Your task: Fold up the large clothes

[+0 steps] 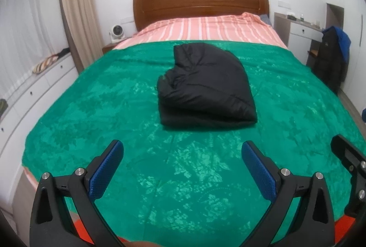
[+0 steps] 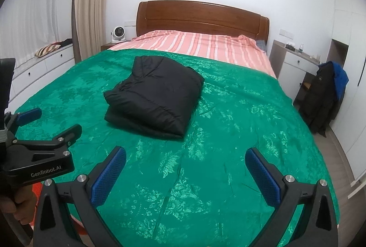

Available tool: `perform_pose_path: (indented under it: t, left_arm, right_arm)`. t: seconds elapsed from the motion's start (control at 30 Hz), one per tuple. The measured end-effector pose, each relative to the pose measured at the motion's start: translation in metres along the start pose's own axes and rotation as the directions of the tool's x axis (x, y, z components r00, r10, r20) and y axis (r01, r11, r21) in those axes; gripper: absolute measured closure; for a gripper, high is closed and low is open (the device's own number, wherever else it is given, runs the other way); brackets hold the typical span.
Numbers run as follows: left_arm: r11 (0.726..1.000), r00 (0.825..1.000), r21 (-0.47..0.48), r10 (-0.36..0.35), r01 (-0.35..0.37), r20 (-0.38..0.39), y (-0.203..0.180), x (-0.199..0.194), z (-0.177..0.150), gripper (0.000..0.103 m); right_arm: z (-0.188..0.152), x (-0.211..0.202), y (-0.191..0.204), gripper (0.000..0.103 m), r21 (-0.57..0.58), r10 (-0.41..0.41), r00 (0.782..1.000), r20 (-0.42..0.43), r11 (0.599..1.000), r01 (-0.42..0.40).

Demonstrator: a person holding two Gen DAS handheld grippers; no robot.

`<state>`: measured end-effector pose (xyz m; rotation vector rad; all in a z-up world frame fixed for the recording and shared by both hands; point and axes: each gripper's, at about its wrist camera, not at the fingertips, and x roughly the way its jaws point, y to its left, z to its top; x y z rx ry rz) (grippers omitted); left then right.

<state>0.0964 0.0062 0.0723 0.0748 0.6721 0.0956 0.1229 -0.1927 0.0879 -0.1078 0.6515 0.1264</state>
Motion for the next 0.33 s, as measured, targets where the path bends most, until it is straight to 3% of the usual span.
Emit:
perform_pose_path:
  t: [0.33]
  left_arm:
    - [1.000, 1.000, 0.004, -0.003, 0.003, 0.007, -0.0045, 0.0013, -0.0038, 0.000]
  right_arm:
    - [-0.0031, 0.0037, -0.0015, 0.000, 0.005, 0.002, 1.000, -0.014, 1.000, -0.002]
